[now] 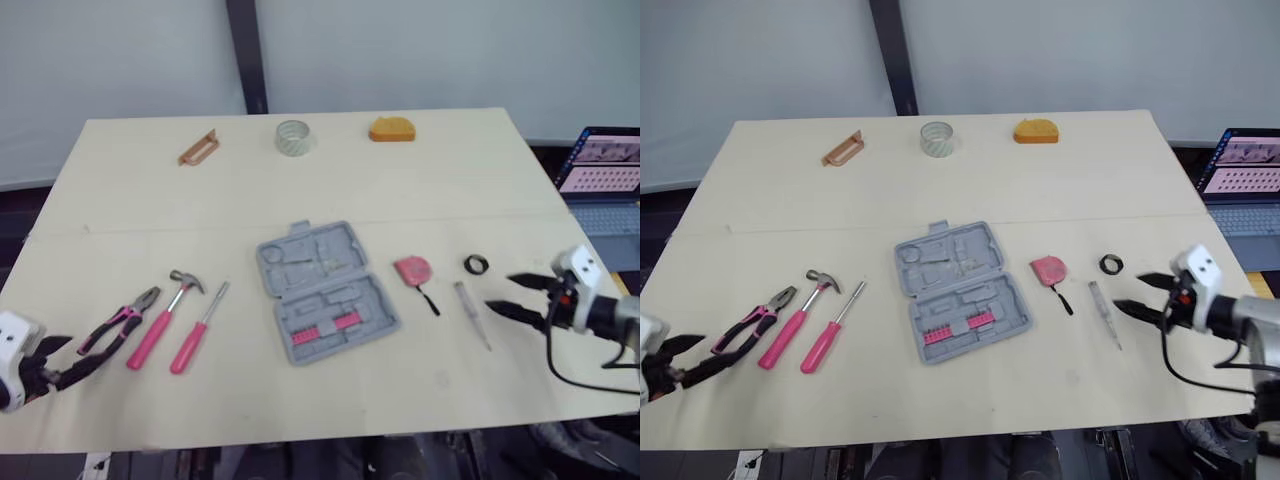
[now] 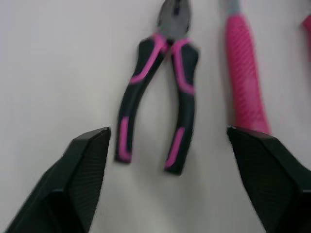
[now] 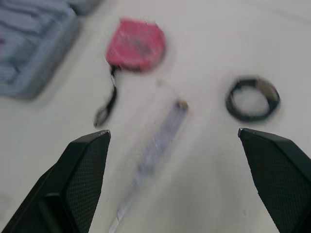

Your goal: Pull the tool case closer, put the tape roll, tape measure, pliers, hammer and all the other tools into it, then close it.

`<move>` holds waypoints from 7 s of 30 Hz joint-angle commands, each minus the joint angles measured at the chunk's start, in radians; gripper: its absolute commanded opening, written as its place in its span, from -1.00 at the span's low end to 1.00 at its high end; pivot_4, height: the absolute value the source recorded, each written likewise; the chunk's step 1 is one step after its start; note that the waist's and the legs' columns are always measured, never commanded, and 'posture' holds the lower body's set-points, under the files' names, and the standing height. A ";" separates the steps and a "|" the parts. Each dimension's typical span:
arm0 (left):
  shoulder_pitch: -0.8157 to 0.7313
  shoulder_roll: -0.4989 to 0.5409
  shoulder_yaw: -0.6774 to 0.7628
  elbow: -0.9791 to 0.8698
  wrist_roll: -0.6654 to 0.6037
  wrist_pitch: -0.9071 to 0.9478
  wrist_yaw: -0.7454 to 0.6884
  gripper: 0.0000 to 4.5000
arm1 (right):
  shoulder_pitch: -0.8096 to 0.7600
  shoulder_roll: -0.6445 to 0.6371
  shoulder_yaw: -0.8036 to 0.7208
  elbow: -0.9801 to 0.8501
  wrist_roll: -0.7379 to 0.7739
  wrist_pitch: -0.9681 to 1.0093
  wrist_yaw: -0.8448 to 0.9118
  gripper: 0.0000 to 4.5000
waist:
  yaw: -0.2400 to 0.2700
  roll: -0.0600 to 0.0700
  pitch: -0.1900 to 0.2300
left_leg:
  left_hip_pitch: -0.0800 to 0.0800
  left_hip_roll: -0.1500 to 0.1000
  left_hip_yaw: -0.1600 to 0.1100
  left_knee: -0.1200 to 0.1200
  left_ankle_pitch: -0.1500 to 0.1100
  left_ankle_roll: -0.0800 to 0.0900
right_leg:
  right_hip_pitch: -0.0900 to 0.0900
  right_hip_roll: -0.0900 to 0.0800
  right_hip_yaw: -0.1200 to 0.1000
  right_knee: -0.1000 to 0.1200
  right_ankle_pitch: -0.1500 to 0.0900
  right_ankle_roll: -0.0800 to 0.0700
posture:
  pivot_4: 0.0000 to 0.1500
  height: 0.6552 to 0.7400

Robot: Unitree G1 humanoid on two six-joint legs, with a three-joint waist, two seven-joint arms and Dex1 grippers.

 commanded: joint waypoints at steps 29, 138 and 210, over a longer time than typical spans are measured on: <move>-0.453 -0.433 -0.620 -0.170 0.088 0.213 0.261 -1.00 | -0.425 0.373 0.379 0.212 -0.323 -0.076 -0.194 -0.98 | -0.006 -0.001 -0.001 | -0.004 -0.001 0.001 0.003 0.000 0.000 | -0.007 0.001 0.003 0.007 0.000 0.000 | 1.00 1.00; -0.070 -0.267 -0.698 -0.542 0.058 0.351 0.138 -1.00 | 0.200 0.167 0.425 -0.662 -0.040 0.390 -0.013 -0.98 | 0.028 -0.001 -0.001 | -0.002 -0.001 0.004 0.004 -0.001 0.000 | -0.007 0.001 0.008 0.005 0.000 -0.001 | 1.00 1.00; 0.014 -0.107 -0.204 -0.495 -0.112 0.390 0.036 -0.39 | 0.274 0.005 0.022 -0.521 0.160 0.368 -0.005 -0.89 | 0.048 -0.002 -0.001 | -0.005 0.000 0.005 0.005 -0.002 0.000 | -0.009 0.001 0.009 0.005 0.000 -0.001 | 1.00 1.00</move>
